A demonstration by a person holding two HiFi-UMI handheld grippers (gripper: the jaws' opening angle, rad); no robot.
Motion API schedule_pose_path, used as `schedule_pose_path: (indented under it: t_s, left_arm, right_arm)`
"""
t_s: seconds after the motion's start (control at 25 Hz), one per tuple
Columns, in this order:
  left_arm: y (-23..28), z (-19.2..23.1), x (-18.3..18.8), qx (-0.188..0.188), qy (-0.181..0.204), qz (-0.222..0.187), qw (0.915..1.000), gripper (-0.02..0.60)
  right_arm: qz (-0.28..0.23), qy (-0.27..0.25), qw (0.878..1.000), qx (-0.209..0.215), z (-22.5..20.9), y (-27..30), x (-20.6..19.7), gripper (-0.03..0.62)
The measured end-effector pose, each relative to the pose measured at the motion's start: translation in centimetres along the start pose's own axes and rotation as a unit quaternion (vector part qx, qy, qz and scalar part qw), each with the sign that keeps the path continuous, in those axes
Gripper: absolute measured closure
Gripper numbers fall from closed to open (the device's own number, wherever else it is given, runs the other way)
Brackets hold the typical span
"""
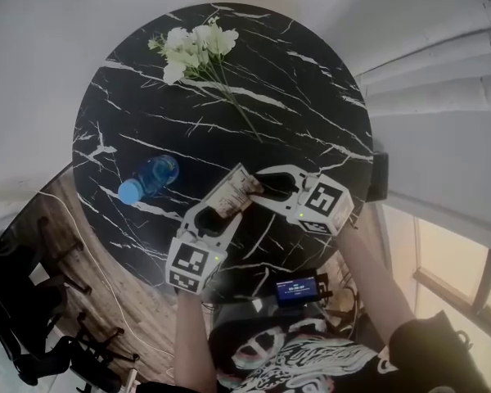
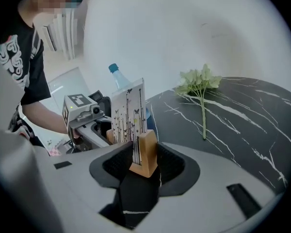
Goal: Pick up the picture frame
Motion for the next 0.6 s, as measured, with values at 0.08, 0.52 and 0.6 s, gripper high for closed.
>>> schedule_pose_path:
  t_s: [0.08, 0.52, 0.6]
  left_arm:
    - [-0.1, 0.2, 0.0, 0.003, -0.006, -0.001, 1.0, 0.394]
    - [-1.5, -1.1, 0.6, -0.005, -0.02, -0.012, 0.9997, 0.394]
    - [-1.8, -1.6, 1.0, -0.011, -0.018, -0.017, 0.9996, 0.394]
  right_arm:
    - [-0.001, 0.003, 1.0, -0.008, 0.0, 0.2, 0.1, 0.45]
    - [-0.016, -0.003, 0.998, -0.058, 2.6, -0.8, 1.2, 0.453]
    - [-0.027, 0.001, 0.997, -0.067, 3.1, -1.4, 1.6, 0.453]
Point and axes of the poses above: the fingertips, and each gripper's own axes: y forward along the fingers, z to its left, x out of its top, the point moved 3 cm from there along -y, backward along the fingers, and after that the axes turned 13 degrees about -z, right-handed, at the moved point
